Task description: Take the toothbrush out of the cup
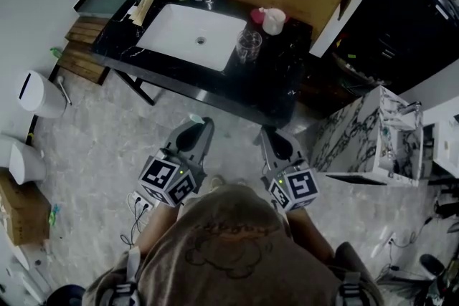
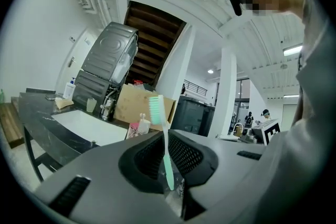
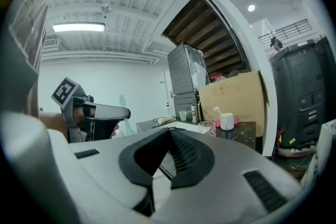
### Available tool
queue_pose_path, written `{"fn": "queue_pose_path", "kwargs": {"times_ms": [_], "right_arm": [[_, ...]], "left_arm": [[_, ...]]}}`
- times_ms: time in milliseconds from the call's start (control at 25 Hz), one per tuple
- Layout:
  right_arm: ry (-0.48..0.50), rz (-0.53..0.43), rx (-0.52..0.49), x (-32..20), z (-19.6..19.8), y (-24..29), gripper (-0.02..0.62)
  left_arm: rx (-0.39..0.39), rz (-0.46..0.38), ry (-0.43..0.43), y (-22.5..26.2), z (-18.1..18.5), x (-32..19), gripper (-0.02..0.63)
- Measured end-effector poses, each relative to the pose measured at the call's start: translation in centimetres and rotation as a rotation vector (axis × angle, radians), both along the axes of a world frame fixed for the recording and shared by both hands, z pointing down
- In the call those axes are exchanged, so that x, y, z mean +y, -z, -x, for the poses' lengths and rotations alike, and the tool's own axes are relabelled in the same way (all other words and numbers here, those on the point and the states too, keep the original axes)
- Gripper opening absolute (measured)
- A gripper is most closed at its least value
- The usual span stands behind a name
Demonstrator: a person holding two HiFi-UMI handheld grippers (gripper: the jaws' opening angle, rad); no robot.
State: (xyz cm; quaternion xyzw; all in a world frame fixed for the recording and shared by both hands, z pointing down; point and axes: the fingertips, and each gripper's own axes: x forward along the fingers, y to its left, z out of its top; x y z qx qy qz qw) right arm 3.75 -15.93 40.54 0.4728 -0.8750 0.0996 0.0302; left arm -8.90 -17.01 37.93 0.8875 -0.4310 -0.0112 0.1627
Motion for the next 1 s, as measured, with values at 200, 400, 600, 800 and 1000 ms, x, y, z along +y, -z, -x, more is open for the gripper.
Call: {"fn": "queue_pose_path", "kwargs": {"times_ms": [200, 400, 600, 800, 1000], "right_arm": [[0.009, 0.000, 0.001, 0.2, 0.8, 0.1, 0.005], [0.009, -0.007, -0.003, -0.1, 1.5, 0.5, 0.005], [0.015, -0.029, 0.012, -0.5, 2.0, 0.9, 0.005], [0.042, -0.049, 0.004, -0.4, 2.9, 1.3, 0.005], [0.050, -0.051, -0.001, -0.2, 3.4, 1.3, 0.005]], "left_arm": [[0.008, 0.004, 0.000, -0.4, 1.0, 0.3, 0.025], [0.021, -0.002, 0.003, -0.5, 1.6, -0.2, 0.025], [0.001, -0.006, 0.013, -1.1, 2.6, -0.5, 0.025], [0.000, -0.013, 0.012, -1.0, 2.8, -0.5, 0.025], [-0.001, -0.014, 0.012, -1.0, 2.9, -0.2, 0.025]]}}
